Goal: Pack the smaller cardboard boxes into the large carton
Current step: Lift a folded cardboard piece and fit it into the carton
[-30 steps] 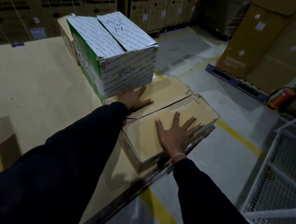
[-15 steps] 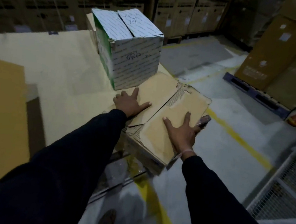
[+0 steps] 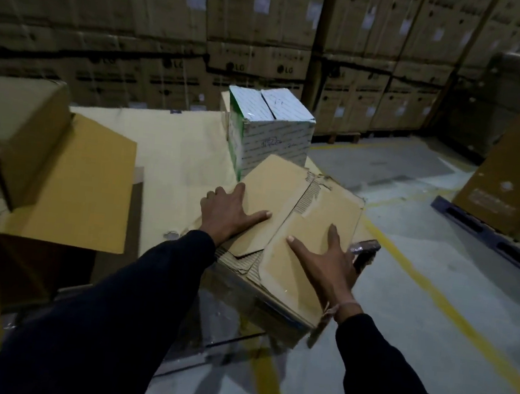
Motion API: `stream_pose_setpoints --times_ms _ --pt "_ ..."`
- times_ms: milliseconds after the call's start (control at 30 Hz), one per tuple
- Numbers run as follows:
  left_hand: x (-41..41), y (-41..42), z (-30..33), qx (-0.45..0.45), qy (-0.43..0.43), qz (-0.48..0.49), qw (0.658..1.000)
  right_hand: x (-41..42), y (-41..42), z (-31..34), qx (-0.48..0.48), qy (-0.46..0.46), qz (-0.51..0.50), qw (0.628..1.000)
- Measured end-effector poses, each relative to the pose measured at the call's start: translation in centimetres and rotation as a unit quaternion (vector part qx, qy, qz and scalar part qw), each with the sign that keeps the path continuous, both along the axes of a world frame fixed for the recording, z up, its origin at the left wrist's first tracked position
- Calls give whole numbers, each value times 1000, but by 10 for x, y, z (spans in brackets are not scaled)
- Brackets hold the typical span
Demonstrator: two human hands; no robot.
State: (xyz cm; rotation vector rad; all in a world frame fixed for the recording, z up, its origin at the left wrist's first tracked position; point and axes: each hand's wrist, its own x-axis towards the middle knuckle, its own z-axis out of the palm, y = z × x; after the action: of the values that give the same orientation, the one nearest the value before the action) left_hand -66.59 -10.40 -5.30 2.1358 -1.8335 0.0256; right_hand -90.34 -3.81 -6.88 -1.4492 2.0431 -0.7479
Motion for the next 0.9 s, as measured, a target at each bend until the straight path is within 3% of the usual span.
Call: stream_pose_setpoints --times_ms 433,900 --pt "116 52 181 -121 -6 39 992 108 5 174 -148 23 43 988" --pt "328 110 320 -223 22 51 973 316 34 315 -324 59 46 943"
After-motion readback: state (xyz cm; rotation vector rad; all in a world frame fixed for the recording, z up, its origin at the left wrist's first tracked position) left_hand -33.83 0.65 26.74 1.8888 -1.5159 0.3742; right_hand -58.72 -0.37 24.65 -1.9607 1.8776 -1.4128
